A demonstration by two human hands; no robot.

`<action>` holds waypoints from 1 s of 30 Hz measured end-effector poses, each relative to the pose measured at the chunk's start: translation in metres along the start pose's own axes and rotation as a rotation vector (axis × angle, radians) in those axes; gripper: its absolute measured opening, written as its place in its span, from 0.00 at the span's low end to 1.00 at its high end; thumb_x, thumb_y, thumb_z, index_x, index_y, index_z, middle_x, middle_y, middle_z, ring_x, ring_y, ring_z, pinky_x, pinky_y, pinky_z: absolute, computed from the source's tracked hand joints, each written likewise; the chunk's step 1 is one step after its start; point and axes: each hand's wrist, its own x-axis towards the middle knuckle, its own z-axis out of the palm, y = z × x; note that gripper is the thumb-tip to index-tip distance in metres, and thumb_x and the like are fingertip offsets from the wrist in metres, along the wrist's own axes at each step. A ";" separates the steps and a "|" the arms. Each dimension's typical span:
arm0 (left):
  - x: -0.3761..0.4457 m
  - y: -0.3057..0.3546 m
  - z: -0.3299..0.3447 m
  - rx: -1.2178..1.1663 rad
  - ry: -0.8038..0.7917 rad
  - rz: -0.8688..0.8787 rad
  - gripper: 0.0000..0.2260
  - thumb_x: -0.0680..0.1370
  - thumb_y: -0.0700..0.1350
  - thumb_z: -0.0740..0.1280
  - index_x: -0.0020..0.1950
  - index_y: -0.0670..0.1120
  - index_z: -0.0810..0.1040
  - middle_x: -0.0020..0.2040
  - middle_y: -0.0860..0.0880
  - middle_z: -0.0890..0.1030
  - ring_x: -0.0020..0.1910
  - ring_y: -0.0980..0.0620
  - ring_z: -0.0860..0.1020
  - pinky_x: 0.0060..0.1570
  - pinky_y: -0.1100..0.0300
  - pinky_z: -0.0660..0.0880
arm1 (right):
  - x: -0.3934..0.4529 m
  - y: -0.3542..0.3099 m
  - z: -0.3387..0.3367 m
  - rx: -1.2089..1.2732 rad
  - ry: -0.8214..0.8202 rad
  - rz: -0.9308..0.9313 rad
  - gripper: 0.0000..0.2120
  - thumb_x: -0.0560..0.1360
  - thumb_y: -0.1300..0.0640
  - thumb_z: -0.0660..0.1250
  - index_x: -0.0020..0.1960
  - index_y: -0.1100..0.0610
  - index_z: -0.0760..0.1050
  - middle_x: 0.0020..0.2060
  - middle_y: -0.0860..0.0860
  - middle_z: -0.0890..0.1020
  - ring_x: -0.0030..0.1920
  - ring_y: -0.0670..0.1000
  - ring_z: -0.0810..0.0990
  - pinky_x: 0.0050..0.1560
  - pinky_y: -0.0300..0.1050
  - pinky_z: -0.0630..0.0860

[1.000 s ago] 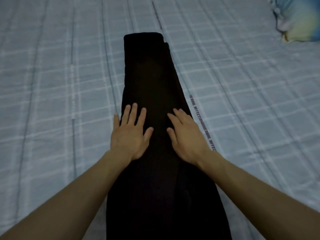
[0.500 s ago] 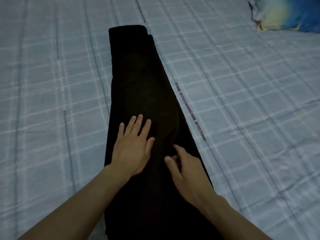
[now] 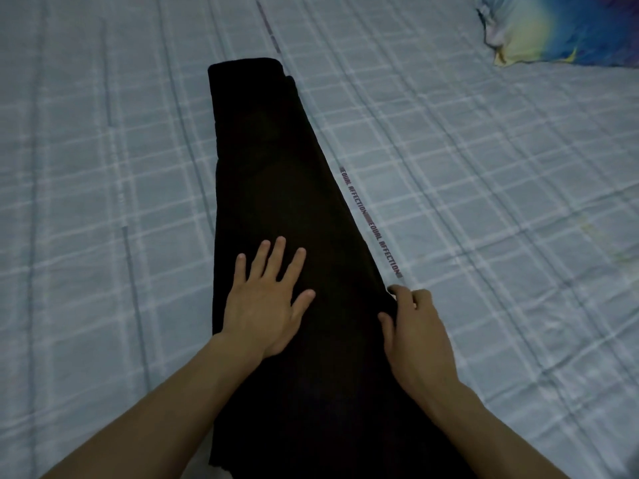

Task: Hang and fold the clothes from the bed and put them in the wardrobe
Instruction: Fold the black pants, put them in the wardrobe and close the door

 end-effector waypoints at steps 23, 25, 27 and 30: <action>-0.041 0.006 0.030 -0.032 0.076 -0.002 0.33 0.80 0.66 0.39 0.81 0.51 0.39 0.81 0.46 0.40 0.80 0.46 0.38 0.78 0.43 0.41 | 0.002 -0.002 0.045 -0.202 -0.184 -0.520 0.33 0.81 0.35 0.39 0.80 0.50 0.39 0.80 0.51 0.39 0.78 0.49 0.33 0.77 0.50 0.37; -0.069 0.015 0.037 -0.025 0.062 0.036 0.34 0.79 0.67 0.39 0.81 0.52 0.39 0.81 0.46 0.39 0.80 0.47 0.37 0.77 0.43 0.40 | -0.023 0.010 0.047 -0.254 -0.184 -0.520 0.33 0.81 0.35 0.39 0.81 0.51 0.39 0.80 0.52 0.39 0.78 0.50 0.33 0.78 0.52 0.40; -0.093 0.022 0.043 -0.018 0.051 0.048 0.34 0.79 0.69 0.40 0.81 0.52 0.41 0.81 0.46 0.40 0.80 0.47 0.37 0.77 0.42 0.40 | -0.037 0.016 0.047 -0.264 -0.179 -0.504 0.34 0.81 0.35 0.38 0.81 0.51 0.39 0.80 0.52 0.38 0.78 0.50 0.33 0.78 0.51 0.39; -0.112 0.029 0.047 -0.005 0.044 0.037 0.35 0.79 0.70 0.38 0.81 0.52 0.41 0.81 0.46 0.40 0.80 0.47 0.38 0.77 0.42 0.41 | -0.052 0.018 0.048 -0.241 -0.194 -0.509 0.34 0.80 0.34 0.36 0.80 0.50 0.38 0.79 0.52 0.38 0.78 0.49 0.31 0.76 0.49 0.34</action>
